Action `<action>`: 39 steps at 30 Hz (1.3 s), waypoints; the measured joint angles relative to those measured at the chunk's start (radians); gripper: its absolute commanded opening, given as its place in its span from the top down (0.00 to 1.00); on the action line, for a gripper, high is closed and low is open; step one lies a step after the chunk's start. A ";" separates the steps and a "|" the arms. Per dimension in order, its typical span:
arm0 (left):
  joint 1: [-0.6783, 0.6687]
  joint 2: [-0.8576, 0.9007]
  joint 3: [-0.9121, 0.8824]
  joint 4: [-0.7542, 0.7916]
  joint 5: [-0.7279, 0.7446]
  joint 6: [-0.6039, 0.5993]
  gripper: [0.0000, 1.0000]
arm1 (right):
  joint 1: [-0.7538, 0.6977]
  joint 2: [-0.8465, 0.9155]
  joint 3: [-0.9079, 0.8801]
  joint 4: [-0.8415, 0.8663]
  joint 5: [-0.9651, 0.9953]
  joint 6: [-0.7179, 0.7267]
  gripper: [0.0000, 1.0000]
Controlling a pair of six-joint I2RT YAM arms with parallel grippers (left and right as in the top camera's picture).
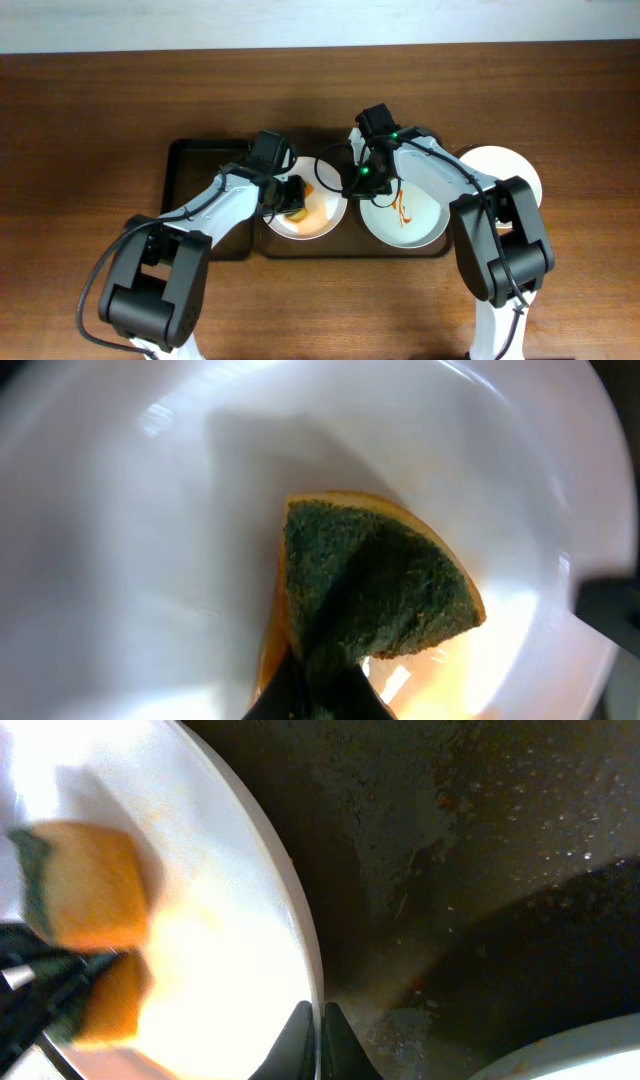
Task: Clean dirty plates on tray and stack at the side
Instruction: 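Scrub the top white plate with the sponge in left gripper, then carry the plate with right gripper and stack it on the first plate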
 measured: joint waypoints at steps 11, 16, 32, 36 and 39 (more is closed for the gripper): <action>0.044 -0.207 0.027 -0.129 -0.197 0.069 1.00 | 0.000 0.000 0.000 0.039 0.007 -0.002 0.96; 0.070 -0.327 0.048 -0.233 -0.260 0.069 1.00 | 0.000 -0.002 0.029 0.023 0.102 -0.024 0.96; 0.301 -0.262 0.046 -0.294 -0.282 0.069 1.00 | 0.312 -0.264 0.108 -0.078 1.052 -0.180 0.96; 0.301 -0.227 0.046 -0.290 -0.282 0.070 1.00 | 0.418 -0.264 0.108 -0.055 1.294 -0.188 0.96; 0.301 -0.224 0.045 -0.289 -0.282 0.070 1.00 | 0.458 -0.264 0.108 -0.040 1.417 -0.188 0.96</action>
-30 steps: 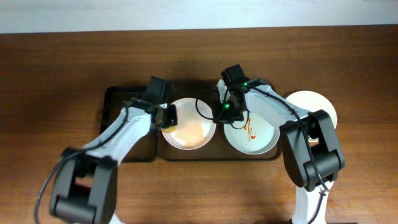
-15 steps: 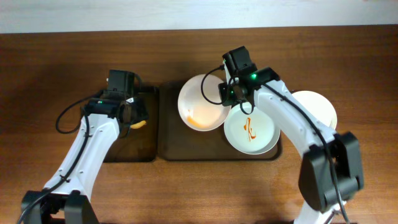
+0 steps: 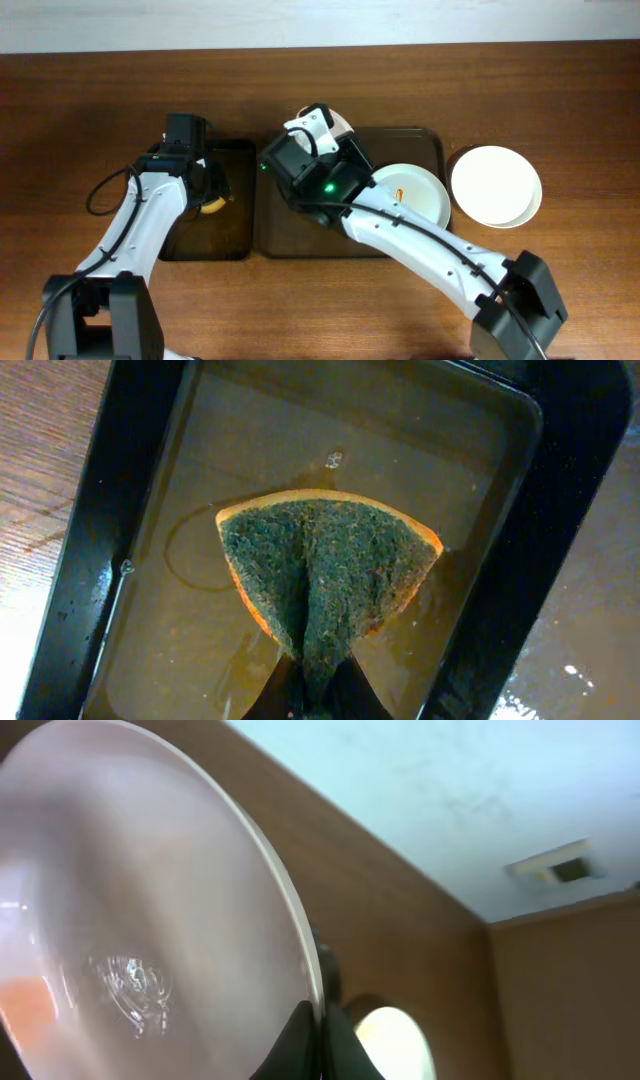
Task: Clean dirty plates on tray and stack at the side
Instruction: 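Carry the plate with right gripper and stack it on the first plate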
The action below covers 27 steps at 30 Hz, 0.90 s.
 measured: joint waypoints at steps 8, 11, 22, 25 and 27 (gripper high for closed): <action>0.000 0.000 0.000 0.000 0.000 0.000 1.00 | -0.042 0.000 0.000 -0.036 0.015 0.100 0.96; 0.000 0.000 0.000 0.000 0.001 0.000 1.00 | -0.154 0.000 0.002 -0.119 -0.129 0.215 0.96; 0.000 0.000 0.000 -0.008 0.000 0.000 1.00 | -0.881 -0.039 0.005 -0.344 -0.642 0.368 0.96; 0.000 0.000 -0.001 -0.008 0.000 0.000 1.00 | -1.020 -0.039 0.005 -0.373 -0.655 0.367 0.96; 0.000 0.000 -0.001 -0.008 0.000 0.000 1.00 | -1.090 -0.039 0.005 -0.380 -0.658 0.366 0.96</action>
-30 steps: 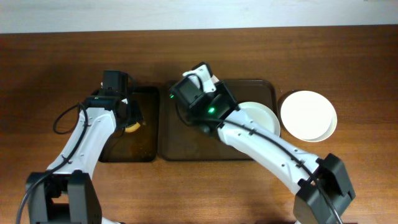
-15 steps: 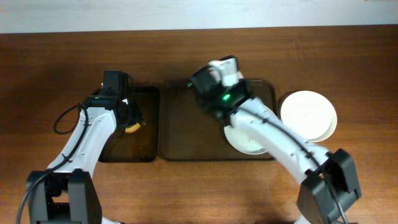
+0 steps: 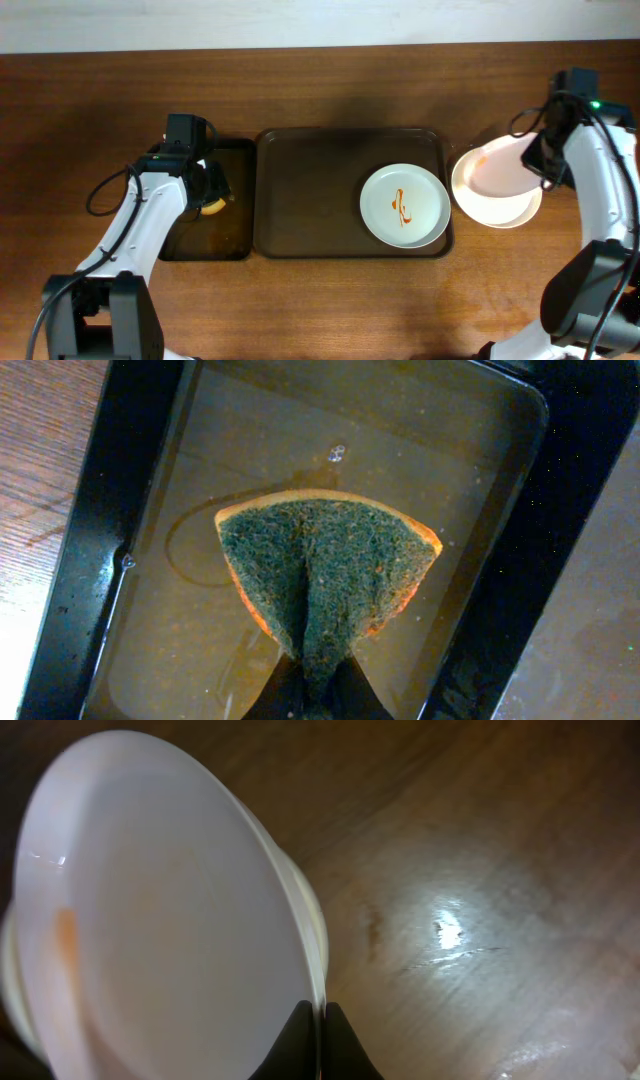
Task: Clean dirty plates on tray and stack at the side
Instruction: 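Carry the plate with right gripper and stack it on the first plate, then grasp the pale green plate rim with the right gripper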
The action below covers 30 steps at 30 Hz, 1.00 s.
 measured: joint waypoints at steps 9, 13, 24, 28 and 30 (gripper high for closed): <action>0.000 0.000 0.000 -0.005 0.000 0.000 1.00 | -0.035 0.000 -0.035 0.029 -0.117 -0.079 0.52; 0.000 0.000 0.000 -0.006 0.000 0.000 1.00 | -0.035 0.000 -0.060 0.007 -0.193 -0.100 0.52; 0.000 0.000 0.000 -0.010 0.000 0.000 1.00 | 0.140 0.000 -0.224 -0.096 -0.550 -0.285 0.56; 0.000 0.000 0.000 -0.010 0.000 0.000 1.00 | 0.195 0.000 -0.358 0.021 -0.583 -0.268 0.62; 0.000 0.000 0.000 -0.011 0.000 0.000 1.00 | 0.213 0.000 -0.404 0.097 -0.590 -0.252 0.66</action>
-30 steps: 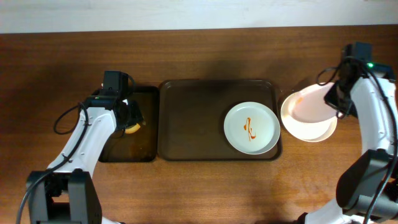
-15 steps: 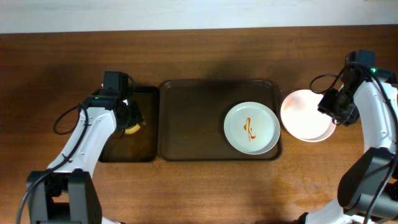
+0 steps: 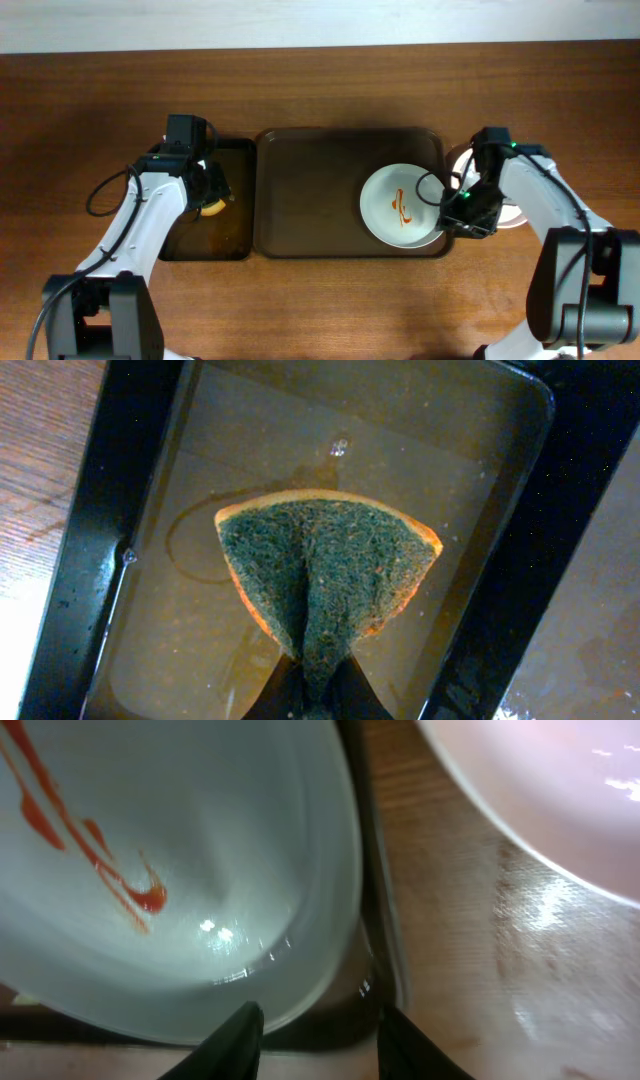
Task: Clean dirty plates on tray and stack at the side
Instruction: 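Grasp the pale green plate rim with the right gripper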
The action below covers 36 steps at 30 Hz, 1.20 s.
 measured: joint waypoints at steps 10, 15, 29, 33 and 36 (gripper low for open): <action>0.000 0.000 -0.001 -0.003 0.000 0.042 1.00 | 0.059 -0.005 -0.129 0.318 -0.016 0.083 0.96; 0.000 0.022 -0.001 0.009 0.000 0.167 1.00 | 0.205 -0.006 -0.132 0.401 -0.023 0.101 0.96; 0.000 0.248 0.028 0.082 -0.005 0.311 1.00 | 0.318 -0.006 -0.138 0.469 -0.014 0.141 0.96; 0.000 0.232 0.035 0.045 0.002 0.311 1.00 | 0.318 -0.006 -0.140 0.504 -0.009 0.141 0.96; 0.000 0.122 0.028 0.048 0.046 0.314 1.00 | 0.319 -0.006 -0.143 0.554 -0.007 0.140 0.96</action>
